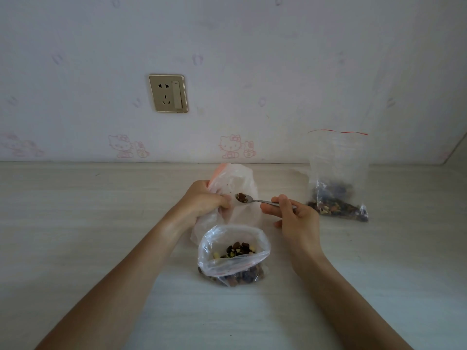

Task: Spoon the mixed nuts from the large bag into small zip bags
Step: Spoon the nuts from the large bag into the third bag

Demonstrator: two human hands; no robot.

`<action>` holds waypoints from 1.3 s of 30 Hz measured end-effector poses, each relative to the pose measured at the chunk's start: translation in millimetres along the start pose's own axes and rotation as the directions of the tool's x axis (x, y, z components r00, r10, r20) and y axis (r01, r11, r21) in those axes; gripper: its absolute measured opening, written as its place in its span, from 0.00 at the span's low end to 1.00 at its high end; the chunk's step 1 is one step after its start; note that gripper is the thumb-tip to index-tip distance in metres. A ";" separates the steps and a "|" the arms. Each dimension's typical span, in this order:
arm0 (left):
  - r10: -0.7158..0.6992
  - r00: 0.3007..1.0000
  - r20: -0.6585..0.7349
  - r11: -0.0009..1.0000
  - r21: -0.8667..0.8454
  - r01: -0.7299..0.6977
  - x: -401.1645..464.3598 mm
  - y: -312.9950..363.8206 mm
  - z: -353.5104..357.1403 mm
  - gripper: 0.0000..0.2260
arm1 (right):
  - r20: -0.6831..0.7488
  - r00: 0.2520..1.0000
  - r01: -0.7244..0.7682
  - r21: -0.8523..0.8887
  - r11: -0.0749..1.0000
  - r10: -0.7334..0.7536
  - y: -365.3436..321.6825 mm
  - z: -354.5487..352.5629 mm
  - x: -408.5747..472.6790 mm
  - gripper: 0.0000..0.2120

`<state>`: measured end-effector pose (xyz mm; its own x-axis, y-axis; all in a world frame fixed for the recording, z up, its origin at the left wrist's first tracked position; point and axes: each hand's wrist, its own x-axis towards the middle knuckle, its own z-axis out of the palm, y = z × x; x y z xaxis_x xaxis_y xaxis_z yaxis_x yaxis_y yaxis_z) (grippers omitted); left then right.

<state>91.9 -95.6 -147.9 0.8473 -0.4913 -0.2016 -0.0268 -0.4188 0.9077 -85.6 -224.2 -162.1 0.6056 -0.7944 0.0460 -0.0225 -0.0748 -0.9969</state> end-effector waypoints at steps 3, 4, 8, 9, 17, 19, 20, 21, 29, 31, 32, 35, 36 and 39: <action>0.027 0.999 -0.033 0.999 0.026 -0.026 3.1 -0.4 -0.2 0.11 | -0.012 0.999 -0.035 0.026 0.999 0.035 -1.0 -1.4 1.0 0.15; 0.044 0.998 -0.046 0.998 0.041 -0.043 4.7 -0.4 -0.7 0.11 | -0.015 0.999 -0.043 0.030 0.999 0.044 -1.4 -2.0 1.5 0.15; 0.143 0.985 -0.092 0.985 0.110 -0.132 14.3 1.9 -5.2 0.12 | -0.028 0.999 -0.043 0.046 0.998 0.045 -4.0 -4.3 5.2 0.16; 0.165 0.982 -0.096 0.982 0.113 -0.154 16.7 3.1 -6.4 0.13 | -0.034 0.999 -0.034 0.051 0.998 0.035 -5.3 -5.1 6.1 0.16; 0.309 0.946 -0.101 0.943 0.159 -0.291 17.8 16.1 -27.5 0.29 | 0.004 0.997 0.070 0.076 0.995 -0.071 -29.8 -17.8 6.6 0.16; 0.358 0.924 -0.136 0.927 0.167 -0.335 9.8 17.7 -35.0 0.25 | 0.019 0.995 0.090 0.120 0.989 -0.093 -39.4 -22.6 3.1 0.16; 0.387 0.910 -0.150 0.916 0.180 -0.359 3.7 17.8 -38.6 0.22 | 0.025 0.994 0.098 0.143 0.985 -0.103 -44.0 -25.2 0.8 0.16; 0.415 0.896 -0.158 0.902 0.198 -0.383 -3.7 16.8 -41.5 0.19 | 0.033 0.993 0.103 0.166 0.981 -0.110 -48.2 -27.9 -2.3 0.16; 0.526 0.833 -0.172 0.838 0.272 -0.473 -87.9 -11.8 -39.6 0.08 | 0.163 0.982 0.047 0.276 0.960 -0.095 -52.0 -46.9 -43.5 0.18; 0.465 0.879 -0.112 0.871 0.237 -0.430 -107.5 -18.8 -37.2 0.16 | 0.190 0.978 0.027 0.279 0.960 -0.082 -47.6 -50.2 -53.2 0.18; 0.433 0.898 -0.082 0.884 0.233 -0.405 -116.0 -21.4 -35.1 0.20 | 0.199 0.977 0.020 0.274 0.961 -0.077 -45.9 -51.6 -57.3 0.18; 0.384 0.923 -0.031 0.889 0.283 -0.360 -129.7 -31.3 -26.4 0.23 | 0.224 0.972 0.022 0.244 0.969 -0.078 -41.8 -56.6 -67.0 0.18; 0.376 0.926 -0.025 0.891 0.284 -0.354 -132.1 -33.4 -23.9 0.20 | 0.233 0.968 0.036 0.232 0.972 -0.092 -40.8 -58.4 -69.4 0.18; 0.362 0.932 -0.019 0.912 0.216 -0.349 -130.6 -39.6 -19.9 0.13 | 0.270 0.939 0.189 0.114 0.975 -0.214 -39.1 -61.3 -74.6 0.18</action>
<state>-7.2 0.4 -150.2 0.7904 -0.5946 0.1476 -0.4352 -0.3753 0.8184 -178.7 -199.0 -122.7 0.7885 -0.5668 0.2389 0.1833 -0.1543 -0.9709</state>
